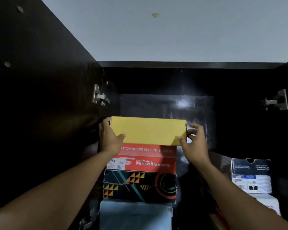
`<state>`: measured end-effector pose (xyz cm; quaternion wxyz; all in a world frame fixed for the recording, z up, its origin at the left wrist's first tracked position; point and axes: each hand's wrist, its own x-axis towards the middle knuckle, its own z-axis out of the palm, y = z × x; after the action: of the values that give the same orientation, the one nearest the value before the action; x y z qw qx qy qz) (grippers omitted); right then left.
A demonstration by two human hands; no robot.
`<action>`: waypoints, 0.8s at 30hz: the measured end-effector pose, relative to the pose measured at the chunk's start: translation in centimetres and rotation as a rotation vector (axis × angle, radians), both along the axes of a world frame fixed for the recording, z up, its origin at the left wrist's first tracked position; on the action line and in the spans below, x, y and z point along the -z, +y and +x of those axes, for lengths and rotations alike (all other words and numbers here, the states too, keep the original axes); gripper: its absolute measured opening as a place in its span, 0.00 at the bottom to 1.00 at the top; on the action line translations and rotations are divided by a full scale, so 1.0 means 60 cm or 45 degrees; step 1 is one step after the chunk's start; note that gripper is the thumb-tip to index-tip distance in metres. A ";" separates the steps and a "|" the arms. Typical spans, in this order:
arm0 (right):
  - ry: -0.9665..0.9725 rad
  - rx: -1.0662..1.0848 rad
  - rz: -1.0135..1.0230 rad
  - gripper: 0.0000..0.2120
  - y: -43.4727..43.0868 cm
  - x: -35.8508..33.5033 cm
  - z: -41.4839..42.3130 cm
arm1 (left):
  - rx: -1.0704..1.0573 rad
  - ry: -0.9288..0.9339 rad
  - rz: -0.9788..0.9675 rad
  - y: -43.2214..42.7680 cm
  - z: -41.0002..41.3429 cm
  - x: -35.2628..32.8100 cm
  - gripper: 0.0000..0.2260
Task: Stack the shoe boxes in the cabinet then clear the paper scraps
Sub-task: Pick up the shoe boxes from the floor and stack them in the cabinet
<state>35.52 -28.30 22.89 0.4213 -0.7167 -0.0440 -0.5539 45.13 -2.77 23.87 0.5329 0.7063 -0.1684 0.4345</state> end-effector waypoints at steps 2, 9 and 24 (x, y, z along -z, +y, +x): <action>0.028 0.002 -0.049 0.23 -0.001 0.015 0.025 | -0.099 -0.003 0.068 -0.010 0.016 0.014 0.26; 0.508 0.081 -0.369 0.37 0.006 0.036 0.089 | -0.116 0.298 0.732 -0.019 0.073 0.046 0.35; 0.594 0.006 -0.172 0.36 0.012 0.017 0.028 | -0.006 0.379 0.771 -0.017 0.039 0.043 0.38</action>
<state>37.22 -27.61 21.90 0.3697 -0.8519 0.0193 -0.3703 47.50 -3.77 21.27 0.3166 0.8887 -0.2084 0.2580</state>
